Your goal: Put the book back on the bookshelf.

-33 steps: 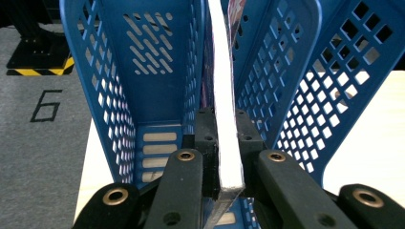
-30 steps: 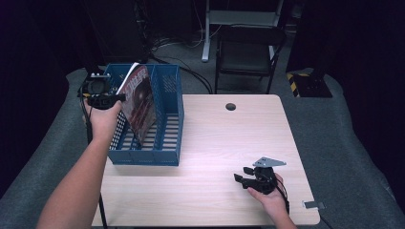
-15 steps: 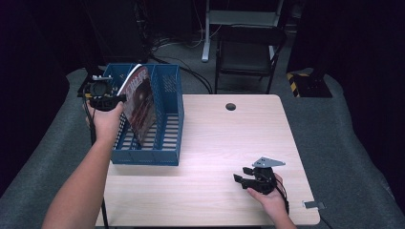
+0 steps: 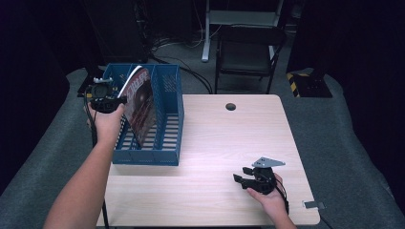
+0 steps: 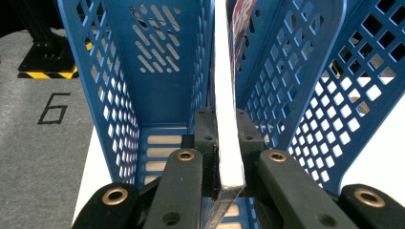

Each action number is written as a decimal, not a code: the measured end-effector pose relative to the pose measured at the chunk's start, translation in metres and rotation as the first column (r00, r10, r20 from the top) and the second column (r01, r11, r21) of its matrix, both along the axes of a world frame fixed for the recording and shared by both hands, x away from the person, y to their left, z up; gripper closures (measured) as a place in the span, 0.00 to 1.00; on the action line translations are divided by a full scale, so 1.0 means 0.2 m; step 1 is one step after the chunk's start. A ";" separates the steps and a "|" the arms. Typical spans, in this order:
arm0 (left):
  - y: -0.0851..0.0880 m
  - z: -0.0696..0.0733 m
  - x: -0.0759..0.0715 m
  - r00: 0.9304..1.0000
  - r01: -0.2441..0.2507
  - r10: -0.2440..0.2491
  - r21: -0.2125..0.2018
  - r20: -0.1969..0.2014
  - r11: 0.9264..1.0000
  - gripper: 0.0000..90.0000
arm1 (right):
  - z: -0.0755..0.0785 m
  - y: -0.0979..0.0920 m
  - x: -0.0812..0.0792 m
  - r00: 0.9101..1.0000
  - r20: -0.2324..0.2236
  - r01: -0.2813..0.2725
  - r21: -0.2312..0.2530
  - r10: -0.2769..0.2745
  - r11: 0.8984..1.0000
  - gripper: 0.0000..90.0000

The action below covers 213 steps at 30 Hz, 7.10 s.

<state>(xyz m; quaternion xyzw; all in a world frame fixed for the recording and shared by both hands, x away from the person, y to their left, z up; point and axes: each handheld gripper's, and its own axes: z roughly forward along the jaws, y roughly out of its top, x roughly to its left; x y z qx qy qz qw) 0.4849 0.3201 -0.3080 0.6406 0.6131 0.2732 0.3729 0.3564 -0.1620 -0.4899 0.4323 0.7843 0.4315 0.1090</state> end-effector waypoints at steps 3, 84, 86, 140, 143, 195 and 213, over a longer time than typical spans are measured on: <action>0.01 0.00 0.00 1.000 0.004 -0.004 -0.013 0.000 1.000 0.92 | 0.00 0.00 0.00 1.000 -0.005 -0.002 0.001 0.002 1.000 0.51; 0.06 0.25 -0.08 0.981 0.182 -0.183 -0.012 -0.060 0.983 0.47 | -0.01 0.00 0.02 1.000 -0.003 -0.005 -0.005 0.005 1.000 0.50; 0.05 0.25 -0.08 0.979 0.196 -0.196 0.003 -0.064 0.981 0.47 | -0.01 0.00 0.02 1.000 -0.005 -0.003 0.000 0.003 1.000 0.50; -0.35 0.04 -0.46 0.730 0.683 -0.680 0.031 -0.068 0.730 0.47 | 0.00 0.00 0.01 1.000 0.003 -0.010 -0.009 0.010 1.000 0.49; -0.38 -0.02 -0.48 0.719 0.695 -0.692 0.031 -0.064 0.719 0.47 | 0.00 0.00 0.01 1.000 0.002 -0.009 -0.014 0.009 1.000 0.49; -0.47 -0.90 -0.71 0.623 0.773 -0.774 -0.060 -0.112 0.631 0.45 | 0.00 0.00 0.01 1.000 0.005 -0.011 -0.018 0.011 1.000 0.49; -0.58 -1.00 -0.71 0.595 0.795 -0.782 -0.005 -0.188 0.607 0.40 | -0.02 0.02 0.01 1.000 -0.006 -0.011 -0.032 0.011 0.999 0.49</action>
